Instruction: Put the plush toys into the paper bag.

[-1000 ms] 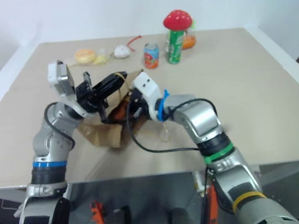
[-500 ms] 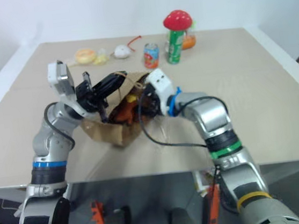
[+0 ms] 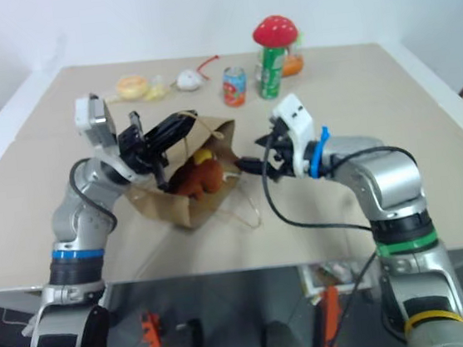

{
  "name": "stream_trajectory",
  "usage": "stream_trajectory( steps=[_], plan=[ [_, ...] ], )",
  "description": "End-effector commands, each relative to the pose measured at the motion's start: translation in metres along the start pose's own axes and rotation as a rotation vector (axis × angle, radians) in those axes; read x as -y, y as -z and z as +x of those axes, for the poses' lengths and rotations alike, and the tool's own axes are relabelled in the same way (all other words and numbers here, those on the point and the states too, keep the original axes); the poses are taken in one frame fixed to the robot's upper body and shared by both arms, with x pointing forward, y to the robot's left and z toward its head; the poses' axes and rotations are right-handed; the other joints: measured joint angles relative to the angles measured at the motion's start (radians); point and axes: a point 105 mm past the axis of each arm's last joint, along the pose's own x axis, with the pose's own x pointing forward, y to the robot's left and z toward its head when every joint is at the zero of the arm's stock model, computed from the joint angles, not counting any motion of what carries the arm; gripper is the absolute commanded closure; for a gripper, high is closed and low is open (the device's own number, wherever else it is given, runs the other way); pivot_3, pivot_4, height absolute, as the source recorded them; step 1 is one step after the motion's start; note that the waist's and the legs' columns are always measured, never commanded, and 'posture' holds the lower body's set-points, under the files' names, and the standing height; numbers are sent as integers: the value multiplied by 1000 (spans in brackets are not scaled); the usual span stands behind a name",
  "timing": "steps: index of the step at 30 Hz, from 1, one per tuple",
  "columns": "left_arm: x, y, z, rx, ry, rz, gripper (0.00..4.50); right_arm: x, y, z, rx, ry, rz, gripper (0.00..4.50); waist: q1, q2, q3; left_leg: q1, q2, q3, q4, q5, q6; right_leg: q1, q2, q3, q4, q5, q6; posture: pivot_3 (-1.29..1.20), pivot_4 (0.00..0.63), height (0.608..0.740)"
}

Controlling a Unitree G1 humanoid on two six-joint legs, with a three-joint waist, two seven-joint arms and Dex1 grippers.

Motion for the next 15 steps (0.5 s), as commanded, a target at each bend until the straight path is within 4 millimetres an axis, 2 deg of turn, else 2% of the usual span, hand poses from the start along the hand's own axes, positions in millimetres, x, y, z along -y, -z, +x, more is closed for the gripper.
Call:
stream_trajectory(
  steps=[1,4,9,15],
  plan=[
    [1,-14,6,34,22,44,4500,-8,9,-12,-40,-33,-23,441,0,0,0,0,0,0,0,0,0,0,0,0,0,0,0,0,150,740],
    [0,-14,6,36,20,45,4500,-17,26,-8,-88,-59,11,441,-3,0,0,0,0,1,0,0,0,0,0,1,0,0,0,0,150,740],
    [1,-13,6,38,20,45,4500,-26,35,9,-86,-74,56,441,-9,0,0,1,0,0,0,0,0,-1,1,1,0,2,-1,0,150,740],
    [1,-15,5,37,17,50,4500,-13,52,29,-131,4,75,441,-6,0,0,1,0,0,3,0,0,0,0,2,0,2,0,0,150,740]
  ],
)
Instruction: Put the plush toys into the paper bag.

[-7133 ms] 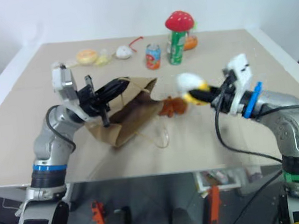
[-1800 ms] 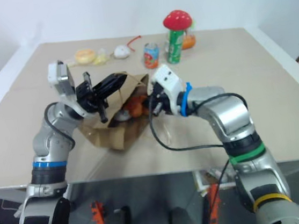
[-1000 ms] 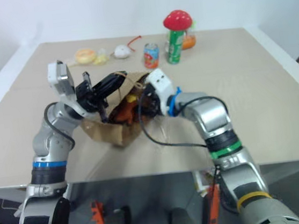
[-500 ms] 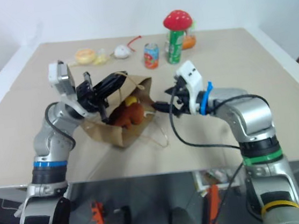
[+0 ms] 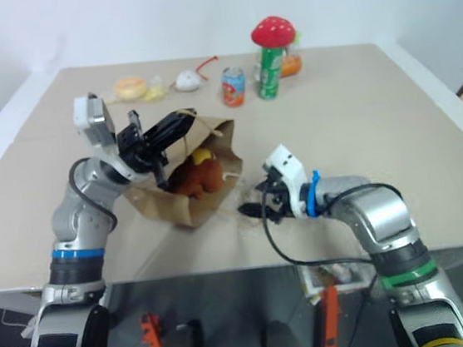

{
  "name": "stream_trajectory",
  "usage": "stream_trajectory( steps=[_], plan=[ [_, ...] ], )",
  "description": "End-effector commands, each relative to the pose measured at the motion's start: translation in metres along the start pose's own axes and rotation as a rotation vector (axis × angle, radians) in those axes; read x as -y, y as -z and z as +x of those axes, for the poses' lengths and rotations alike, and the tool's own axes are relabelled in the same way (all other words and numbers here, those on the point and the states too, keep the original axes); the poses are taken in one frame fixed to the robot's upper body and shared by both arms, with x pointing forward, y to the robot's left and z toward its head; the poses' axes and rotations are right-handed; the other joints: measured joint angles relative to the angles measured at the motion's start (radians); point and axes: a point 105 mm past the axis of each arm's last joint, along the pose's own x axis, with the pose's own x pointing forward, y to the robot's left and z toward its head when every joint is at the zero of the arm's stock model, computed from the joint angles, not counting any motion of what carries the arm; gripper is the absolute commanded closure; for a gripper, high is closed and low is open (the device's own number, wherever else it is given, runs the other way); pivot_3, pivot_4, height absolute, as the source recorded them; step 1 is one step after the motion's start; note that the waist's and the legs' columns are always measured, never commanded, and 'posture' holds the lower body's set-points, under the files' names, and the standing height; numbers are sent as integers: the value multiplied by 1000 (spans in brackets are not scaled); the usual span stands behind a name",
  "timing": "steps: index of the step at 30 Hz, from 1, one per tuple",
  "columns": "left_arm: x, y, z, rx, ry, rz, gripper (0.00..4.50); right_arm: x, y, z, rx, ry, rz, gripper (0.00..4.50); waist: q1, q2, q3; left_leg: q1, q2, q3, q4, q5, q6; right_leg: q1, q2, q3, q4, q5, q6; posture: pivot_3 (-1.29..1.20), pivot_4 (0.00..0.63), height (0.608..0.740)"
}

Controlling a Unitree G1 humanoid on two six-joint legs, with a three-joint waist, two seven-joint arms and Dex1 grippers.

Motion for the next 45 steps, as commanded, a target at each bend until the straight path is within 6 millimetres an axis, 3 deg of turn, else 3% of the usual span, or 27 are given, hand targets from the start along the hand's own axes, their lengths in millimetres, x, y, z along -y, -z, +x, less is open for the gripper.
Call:
stream_trajectory(
  steps=[1,5,6,7,9,10,11,13,15,16,20,23,28,31,35,37,40,45],
  plan=[
    [1,-14,5,31,19,49,4500,16,4,12,-29,88,-31,441,0,0,0,0,0,0,0,0,0,0,0,0,0,0,0,0,150,740],
    [1,-15,5,31,17,53,4500,21,9,19,-52,108,-38,441,1,0,0,0,0,0,0,0,0,0,0,0,0,0,0,0,150,740],
    [1,-15,5,30,16,53,4500,21,10,20,-53,107,-39,800,1,0,0,0,0,0,0,0,0,0,0,0,0,0,0,0,150,740],
    [2,-15,5,30,15,54,4500,21,9,20,-52,106,-41,800,1,0,0,0,0,0,0,0,0,0,0,0,0,0,0,0,150,740],
    [2,-15,4,30,15,54,4500,22,8,21,-45,103,-41,1404,1,0,0,0,0,0,0,0,0,0,0,0,0,0,0,0,150,740],
    [1,-15,4,30,14,54,4500,21,7,21,-41,100,-41,1915,1,0,0,0,0,0,0,0,0,0,0,0,0,0,0,0,150,740],
    [1,-14,4,30,14,54,4500,21,6,21,-38,97,-44,2077,1,0,0,0,0,0,0,0,0,0,0,0,0,0,0,0,150,740],
    [1,-14,4,30,12,54,4500,20,6,21,-35,89,-48,3420,1,0,0,0,0,0,0,0,0,0,0,0,0,0,0,0,150,740],
    [1,-14,4,30,9,55,4500,18,5,18,-30,73,-53,4296,1,0,0,0,0,0,0,0,0,0,0,0,0,0,1,0,150,740],
    [1,-14,4,29,8,55,4500,17,5,17,-26,70,-53,4444,1,0,0,0,0,0,0,0,0,0,0,0,0,0,1,0,150,740],
    [-1,-13,3,26,2,52,4500,23,-1,9,-4,89,-49,4444,1,0,0,0,0,0,0,0,0,0,0,0,0,0,1,0,150,740],
    [-3,-12,3,26,-14,46,4500,27,-19,-3,64,97,-31,4444,1,0,0,0,0,0,0,0,0,0,0,0,0,0,1,0,150,740],
    [-19,-19,4,84,-111,-24,4500,5,-84,-43,306,-55,-54,4444,2,0,0,0,0,0,0,0,0,0,0,0,0,0,1,0,150,740],
    [-29,-27,5,138,-165,-88,4500,-10,-107,-55,395,-128,-71,4444,2,0,0,0,0,0,-1,0,0,0,0,0,0,0,1,0,150,740],
    [-52,-45,2,248,-292,-189,4500,-18,-122,-59,439,-150,-82,4444,2,0,0,0,0,0,0,0,0,0,0,0,0,0,1,0,150,740],
    [-63,-44,0,258,-359,-263,4500,-20,-127,-58,455,-158,-83,4444,2,0,0,0,0,0,0,0,0,0,0,0,0,0,1,0,150,740],
    [-66,-27,-1,171,-406,-339,4500,-20,-125,-48,440,-143,-72,4444,2,0,0,0,0,0,0,0,0,0,0,0,0,0,1,0,150,740],
    [-63,7,-6,-17,-436,-364,4500,-1,-121,-32,399,-33,-1,4444,2,0,0,0,0,0,-1,0,0,0,0,1,0,0,2,0,150,740]
  ],
)
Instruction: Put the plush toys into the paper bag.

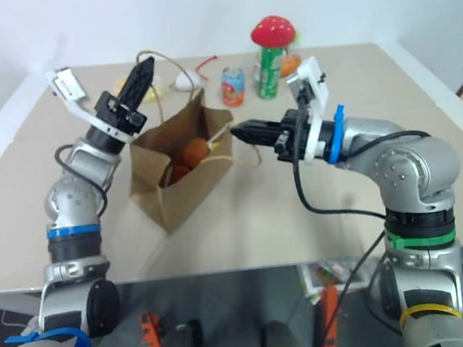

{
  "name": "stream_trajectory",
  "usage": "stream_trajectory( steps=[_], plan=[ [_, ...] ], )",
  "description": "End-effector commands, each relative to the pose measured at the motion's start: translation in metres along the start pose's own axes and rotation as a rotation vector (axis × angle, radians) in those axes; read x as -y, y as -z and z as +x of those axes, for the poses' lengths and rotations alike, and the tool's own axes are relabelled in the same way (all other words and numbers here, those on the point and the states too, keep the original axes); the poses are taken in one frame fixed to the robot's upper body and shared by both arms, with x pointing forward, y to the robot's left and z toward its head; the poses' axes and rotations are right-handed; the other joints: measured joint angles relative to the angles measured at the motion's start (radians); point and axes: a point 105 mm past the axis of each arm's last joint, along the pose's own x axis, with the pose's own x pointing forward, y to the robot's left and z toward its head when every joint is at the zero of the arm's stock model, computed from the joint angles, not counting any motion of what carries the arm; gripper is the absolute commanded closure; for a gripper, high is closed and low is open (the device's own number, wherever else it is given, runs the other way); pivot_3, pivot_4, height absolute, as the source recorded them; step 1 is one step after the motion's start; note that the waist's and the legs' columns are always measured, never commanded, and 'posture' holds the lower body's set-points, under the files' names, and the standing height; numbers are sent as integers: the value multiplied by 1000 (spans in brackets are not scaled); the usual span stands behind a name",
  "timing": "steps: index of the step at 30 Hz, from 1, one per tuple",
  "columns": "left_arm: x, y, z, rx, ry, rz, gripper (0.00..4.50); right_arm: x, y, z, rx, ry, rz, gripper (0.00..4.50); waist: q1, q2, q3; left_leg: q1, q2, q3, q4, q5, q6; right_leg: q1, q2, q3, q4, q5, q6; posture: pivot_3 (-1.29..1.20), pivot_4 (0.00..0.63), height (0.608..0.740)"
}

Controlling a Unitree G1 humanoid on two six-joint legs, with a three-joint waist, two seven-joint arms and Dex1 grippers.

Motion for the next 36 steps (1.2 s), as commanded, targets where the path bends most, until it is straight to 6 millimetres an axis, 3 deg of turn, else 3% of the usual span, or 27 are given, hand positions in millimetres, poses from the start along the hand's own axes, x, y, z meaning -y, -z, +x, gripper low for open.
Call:
stream_trajectory(
  steps=[1,9,13,15,16,20,27,29,36],
  plan=[
    [-10,34,-7,-231,-69,21,4500,17,-5,14,2,133,1,4444,0,0,0,0,0,0,0,0,0,0,0,0,0,0,0,0,150,740],
    [-21,37,-11,-261,-135,14,4500,29,-13,18,14,223,0,4444,0,0,0,0,0,0,-1,0,0,-1,0,0,0,1,-1,0,150,740],
    [-24,27,-9,-220,-145,-16,3589,34,-14,17,11,247,1,4500,0,0,0,0,0,0,-2,0,0,-1,0,0,0,0,-1,0,150,740],
    [-23,23,-7,-204,-144,-36,2869,35,-13,16,7,254,1,4500,0,0,0,0,0,0,-2,0,0,-2,0,0,0,0,-1,0,150,740],
    [-23,21,-7,-199,-142,-44,2486,36,-13,16,6,255,2,3820,0,0,0,0,0,0,-3,0,0,-2,0,0,0,0,-1,0,150,740],
    [-10,17,-4,-188,-65,-92,1639,40,-12,14,-6,269,-3,2976,0,0,0,0,0,0,-3,0,0,-2,0,0,0,0,-1,0,150,740],
    [26,5,-20,-257,182,-233,1639,42,-17,11,-3,271,-8,2976,-1,0,0,0,0,0,-3,0,0,-2,0,0,0,0,-1,0,150,740],
    [36,-7,-28,-279,265,-274,1639,42,-19,10,-2,268,-12,2976,-3,0,0,0,0,0,-3,0,0,-2,0,0,0,0,-1,0,150,740],
    [25,-37,-36,-261,250,-238,1639,45,-34,4,38,266,-16,2976,-3,0,0,0,0,0,-4,0,0,-3,1,0,0,-1,-2,0,150,740]
  ],
)
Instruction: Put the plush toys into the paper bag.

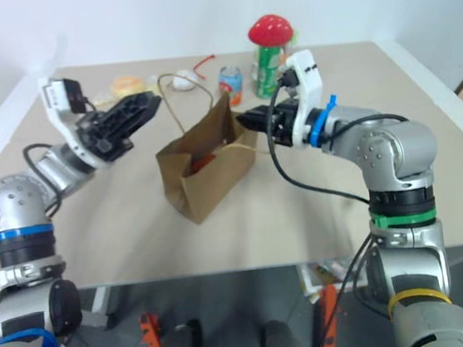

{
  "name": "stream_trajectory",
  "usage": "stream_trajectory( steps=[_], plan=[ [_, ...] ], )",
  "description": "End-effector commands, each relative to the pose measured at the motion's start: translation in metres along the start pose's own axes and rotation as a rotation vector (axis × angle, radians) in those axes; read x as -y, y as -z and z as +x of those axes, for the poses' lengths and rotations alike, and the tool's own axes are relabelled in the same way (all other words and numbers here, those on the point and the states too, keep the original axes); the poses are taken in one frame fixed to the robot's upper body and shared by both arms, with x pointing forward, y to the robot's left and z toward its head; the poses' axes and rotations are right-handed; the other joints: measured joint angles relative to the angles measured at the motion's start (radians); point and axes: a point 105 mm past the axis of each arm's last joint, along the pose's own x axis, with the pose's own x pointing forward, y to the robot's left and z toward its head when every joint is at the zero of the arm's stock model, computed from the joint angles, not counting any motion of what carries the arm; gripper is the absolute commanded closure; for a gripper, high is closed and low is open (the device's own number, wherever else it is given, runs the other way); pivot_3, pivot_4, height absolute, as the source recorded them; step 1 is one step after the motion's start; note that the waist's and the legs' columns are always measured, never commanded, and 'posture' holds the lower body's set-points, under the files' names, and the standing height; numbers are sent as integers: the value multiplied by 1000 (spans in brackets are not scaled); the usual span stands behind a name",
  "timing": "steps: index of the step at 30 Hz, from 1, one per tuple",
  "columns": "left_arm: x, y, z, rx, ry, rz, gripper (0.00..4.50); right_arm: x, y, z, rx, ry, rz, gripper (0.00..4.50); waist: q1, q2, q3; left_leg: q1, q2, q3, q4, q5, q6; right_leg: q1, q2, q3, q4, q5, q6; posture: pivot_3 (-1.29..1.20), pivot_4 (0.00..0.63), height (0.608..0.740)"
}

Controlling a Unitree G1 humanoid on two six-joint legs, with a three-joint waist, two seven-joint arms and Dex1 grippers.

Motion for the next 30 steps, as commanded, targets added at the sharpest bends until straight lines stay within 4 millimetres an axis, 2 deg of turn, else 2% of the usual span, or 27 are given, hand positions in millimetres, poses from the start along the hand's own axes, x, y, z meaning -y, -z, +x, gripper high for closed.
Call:
stream_trajectory(
  steps=[1,5,9,12,14,19,21,24,26,27,28,29,30],
  plan=[
    [7,-27,-6,42,9,71,1639,0,-33,-10,105,-10,-36,2976,0,0,0,0,0,0,0,0,0,0,0,0,0,0,0,0,150,740],
    [9,-32,-15,55,7,83,1639,0,-48,-19,168,-24,-15,2976,1,0,0,0,0,0,0,0,0,0,0,0,0,0,0,0,150,740],
    [11,-25,-28,43,-9,98,1639,2,-65,-36,232,-35,-11,2976,1,0,0,0,0,0,-1,0,0,0,0,0,0,0,0,0,150,740],
    [13,-15,-41,2,-37,138,1639,5,-64,-54,228,-22,-61,2976,1,0,0,0,0,0,-2,0,0,-1,0,0,0,0,-1,0,150,740],
    [12,-1,-51,-79,-68,183,1639,6,-58,-66,198,-9,-117,2976,1,0,0,0,0,0,-3,0,0,-1,0,0,0,0,-1,0,150,740],
    [4,48,-89,-414,-172,332,1639,29,-17,-102,-22,108,-240,2976,3,0,0,0,0,1,-8,-1,-2,-3,0,0,0,-2,-5,0,150,740],
    [5,56,-96,-472,-167,358,1639,30,-4,-109,-72,105,-233,2976,3,0,0,0,0,2,-8,-2,-4,-3,-1,1,0,-5,-8,0,150,740],
    [13,55,-95,-455,-123,359,1639,14,22,-107,-154,11,-221,2976,3,0,0,0,0,3,-7,-2,-4,-5,-1,1,0,-6,-4,0,150,740],
    [18,52,-97,-452,-101,358,1582,-3,37,-103,-177,-69,-188,3542,3,0,0,1,1,3,-7,-3,-4,-4,-1,1,0,-6,-4,0,150,740],
    [20,53,-98,-462,-95,371,1582,-9,42,-101,-181,-97,-166,3620,3,0,0,1,1,3,-7,-3,-4,-4,-1,1,0,-6,-4,0,150,740],
    [20,53,-99,-475,-93,393,1582,-16,48,-99,-194,-125,-163,4141,2,0,0,1,1,3,-6,-3,-4,-4,-1,1,0,-5,-4,0,150,740],
    [20,53,-100,-484,-97,414,1582,-20,54,-97,-205,-143,-165,4462,2,0,0,1,1,3,-6,-3,-4,-5,-2,1,0,-4,-5,0,150,740],
    [19,52,-99,-484,-101,446,1582,-23,57,-95,-206,-153,-158,4462,0,0,0,1,1,3,-6,-3,-4,-5,-2,1,0,-4,-5,0,150,740]
  ],
)
